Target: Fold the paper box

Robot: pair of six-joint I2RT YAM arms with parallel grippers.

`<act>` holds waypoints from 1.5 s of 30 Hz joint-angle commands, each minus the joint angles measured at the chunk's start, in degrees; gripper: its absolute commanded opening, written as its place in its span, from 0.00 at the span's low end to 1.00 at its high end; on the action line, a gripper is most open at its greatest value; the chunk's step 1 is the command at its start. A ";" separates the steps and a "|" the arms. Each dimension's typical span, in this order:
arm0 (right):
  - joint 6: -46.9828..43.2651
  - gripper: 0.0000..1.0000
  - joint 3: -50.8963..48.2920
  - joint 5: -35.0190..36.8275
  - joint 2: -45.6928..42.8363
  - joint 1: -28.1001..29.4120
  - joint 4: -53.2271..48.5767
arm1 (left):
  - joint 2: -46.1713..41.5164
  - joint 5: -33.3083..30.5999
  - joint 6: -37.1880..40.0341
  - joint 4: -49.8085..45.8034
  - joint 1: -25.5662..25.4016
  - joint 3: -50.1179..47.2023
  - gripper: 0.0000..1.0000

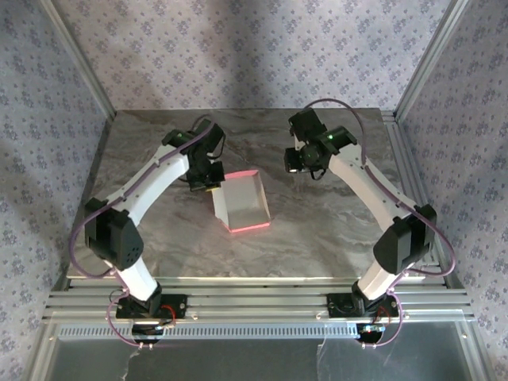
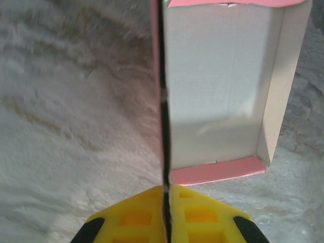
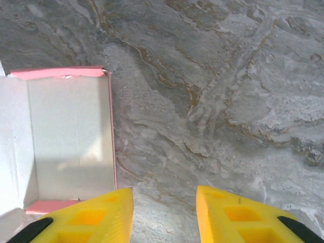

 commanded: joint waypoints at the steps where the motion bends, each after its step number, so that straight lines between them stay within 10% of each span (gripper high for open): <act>1: 3.36 0.41 -4.91 0.73 -4.13 -0.93 3.97 | 3.72 1.27 21.49 -6.72 -0.02 7.29 0.00; 11: 0.48 0.49 -26.25 -14.88 -20.02 -7.38 27.77 | 15.26 -9.77 47.04 -10.36 -4.16 21.49 0.00; 21: -21.10 0.68 -44.97 -22.93 -31.58 -4.78 49.49 | 8.85 -2.19 69.45 3.76 -4.04 14.26 0.00; 27: -35.92 0.69 -42.37 -23.55 -24.09 -2.91 47.96 | 8.32 1.72 73.77 4.11 -3.86 15.30 0.00; 45: -42.57 0.66 -32.13 -19.53 -5.88 -5.33 56.20 | 9.58 2.93 77.04 4.73 -7.10 16.38 0.00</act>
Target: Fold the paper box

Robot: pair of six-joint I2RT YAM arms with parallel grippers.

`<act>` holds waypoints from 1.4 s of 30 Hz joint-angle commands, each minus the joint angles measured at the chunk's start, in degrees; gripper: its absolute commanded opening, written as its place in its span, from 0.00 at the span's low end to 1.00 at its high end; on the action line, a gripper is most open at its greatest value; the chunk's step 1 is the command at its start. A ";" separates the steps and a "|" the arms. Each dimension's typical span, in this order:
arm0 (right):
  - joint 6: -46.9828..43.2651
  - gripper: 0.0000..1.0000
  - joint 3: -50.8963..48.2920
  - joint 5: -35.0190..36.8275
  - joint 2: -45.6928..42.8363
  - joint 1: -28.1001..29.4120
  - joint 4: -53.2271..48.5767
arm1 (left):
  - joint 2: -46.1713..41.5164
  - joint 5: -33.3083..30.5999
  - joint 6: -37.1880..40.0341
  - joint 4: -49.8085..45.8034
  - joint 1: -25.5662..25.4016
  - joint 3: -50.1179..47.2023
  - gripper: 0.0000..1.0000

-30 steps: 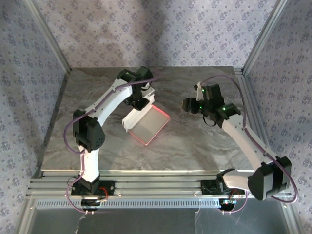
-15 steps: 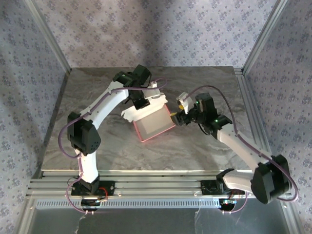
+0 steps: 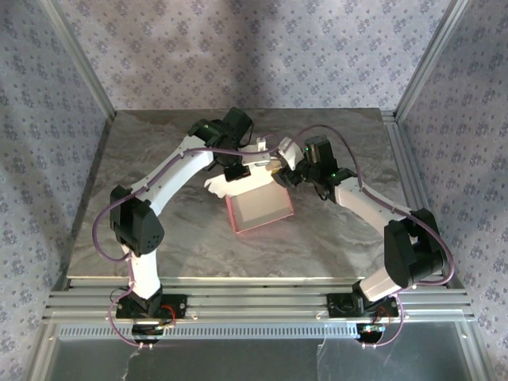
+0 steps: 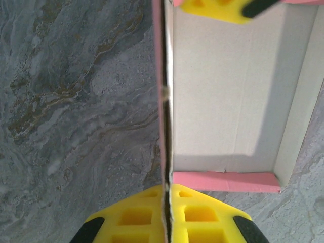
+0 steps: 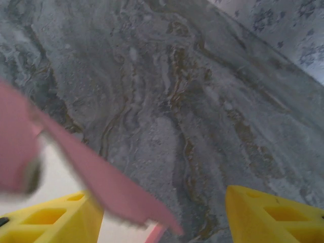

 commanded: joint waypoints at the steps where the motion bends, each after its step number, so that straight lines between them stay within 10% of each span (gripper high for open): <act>1: -2.25 0.66 1.85 -0.43 0.35 -0.52 0.88 | 0.02 1.14 1.06 0.82 -0.10 2.16 0.00; 20: -2.31 0.00 5.72 -3.56 1.07 1.19 -6.96 | 1.36 -2.07 -2.96 3.61 -1.29 3.64 0.10; 24: -2.05 0.00 4.74 -2.58 1.09 1.59 -6.30 | 0.50 -6.72 -9.49 7.25 -1.38 4.12 0.33; 30: -2.15 0.00 2.85 -2.59 0.25 1.06 -4.32 | -4.52 -12.99 -28.02 9.88 0.85 5.76 0.38; 42: -3.94 0.00 2.54 -8.22 1.75 -1.43 -5.72 | -27.59 5.13 -43.36 25.17 19.19 -30.95 0.42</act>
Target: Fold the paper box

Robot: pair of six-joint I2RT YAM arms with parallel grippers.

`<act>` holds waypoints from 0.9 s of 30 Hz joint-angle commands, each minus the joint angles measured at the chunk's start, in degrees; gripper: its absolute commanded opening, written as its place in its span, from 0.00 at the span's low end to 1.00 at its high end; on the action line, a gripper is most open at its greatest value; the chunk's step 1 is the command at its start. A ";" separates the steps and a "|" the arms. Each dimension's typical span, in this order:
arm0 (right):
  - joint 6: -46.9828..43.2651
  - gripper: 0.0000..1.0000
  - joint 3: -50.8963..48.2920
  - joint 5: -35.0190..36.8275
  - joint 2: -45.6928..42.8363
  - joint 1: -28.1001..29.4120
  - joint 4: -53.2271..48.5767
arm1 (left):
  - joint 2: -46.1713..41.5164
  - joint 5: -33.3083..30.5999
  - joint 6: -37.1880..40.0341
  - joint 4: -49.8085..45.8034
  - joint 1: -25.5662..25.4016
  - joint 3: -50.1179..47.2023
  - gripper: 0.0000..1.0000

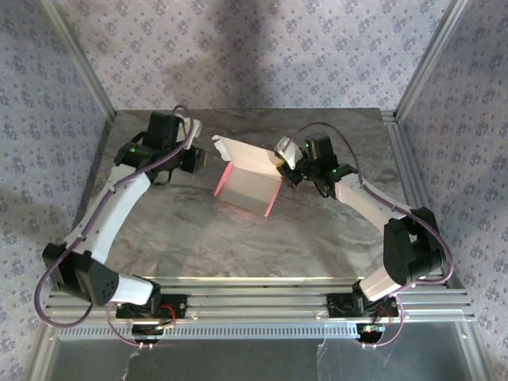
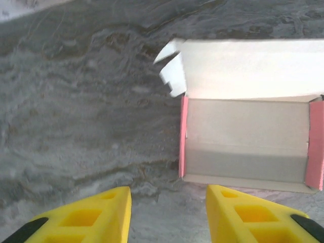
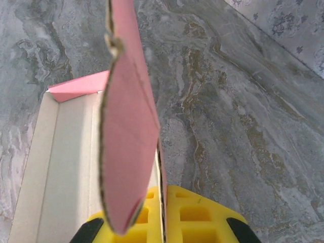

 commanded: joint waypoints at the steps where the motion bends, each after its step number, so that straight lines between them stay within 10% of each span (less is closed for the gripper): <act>1: -2.23 0.00 0.15 -4.84 0.89 -1.31 -2.32 | 1.46 7.84 -1.39 8.69 3.03 -5.24 0.42; 17: -4.19 0.00 3.17 -12.99 3.40 -4.00 -10.05 | 25.72 41.97 12.17 18.00 9.62 5.14 0.40; 27: -4.13 0.00 5.89 -13.44 6.05 -4.78 -10.52 | 23.84 44.85 13.75 14.93 9.59 1.26 0.39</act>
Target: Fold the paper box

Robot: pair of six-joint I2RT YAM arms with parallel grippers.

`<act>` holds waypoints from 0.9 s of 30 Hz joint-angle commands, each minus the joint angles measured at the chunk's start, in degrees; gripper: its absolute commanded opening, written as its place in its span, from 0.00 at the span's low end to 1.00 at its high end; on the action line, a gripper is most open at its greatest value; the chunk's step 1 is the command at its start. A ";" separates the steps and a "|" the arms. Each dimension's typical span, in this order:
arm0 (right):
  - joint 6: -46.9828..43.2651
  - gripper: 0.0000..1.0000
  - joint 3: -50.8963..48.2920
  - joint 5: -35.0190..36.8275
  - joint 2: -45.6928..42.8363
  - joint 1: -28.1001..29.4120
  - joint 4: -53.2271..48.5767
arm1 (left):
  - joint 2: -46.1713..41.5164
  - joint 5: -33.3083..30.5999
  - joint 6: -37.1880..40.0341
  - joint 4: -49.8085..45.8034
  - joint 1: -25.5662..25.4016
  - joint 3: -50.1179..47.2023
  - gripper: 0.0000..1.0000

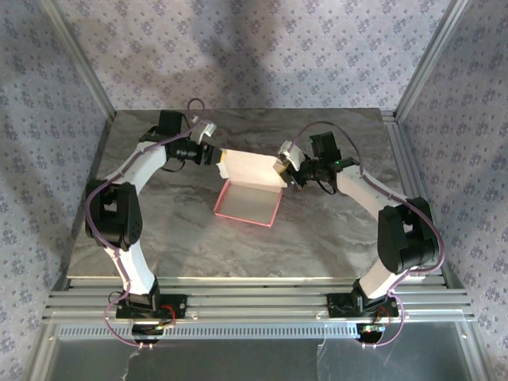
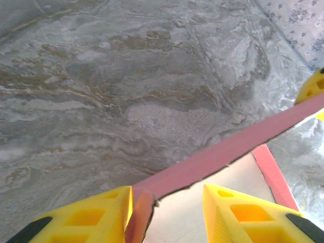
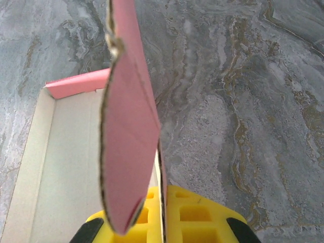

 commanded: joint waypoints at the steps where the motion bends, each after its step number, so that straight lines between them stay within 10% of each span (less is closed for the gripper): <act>1: -0.70 0.00 2.21 -1.34 1.20 -0.28 -1.39 | -1.69 2.49 2.49 -3.61 0.00 -0.59 0.39; 17: -0.46 0.00 2.43 -0.30 1.60 0.07 -2.03 | -0.39 -7.71 -0.79 -0.95 -3.47 -2.32 0.34; 27: 2.33 0.00 2.77 3.37 2.18 0.40 -1.48 | -0.90 -17.39 -9.35 1.83 -5.36 -2.90 0.13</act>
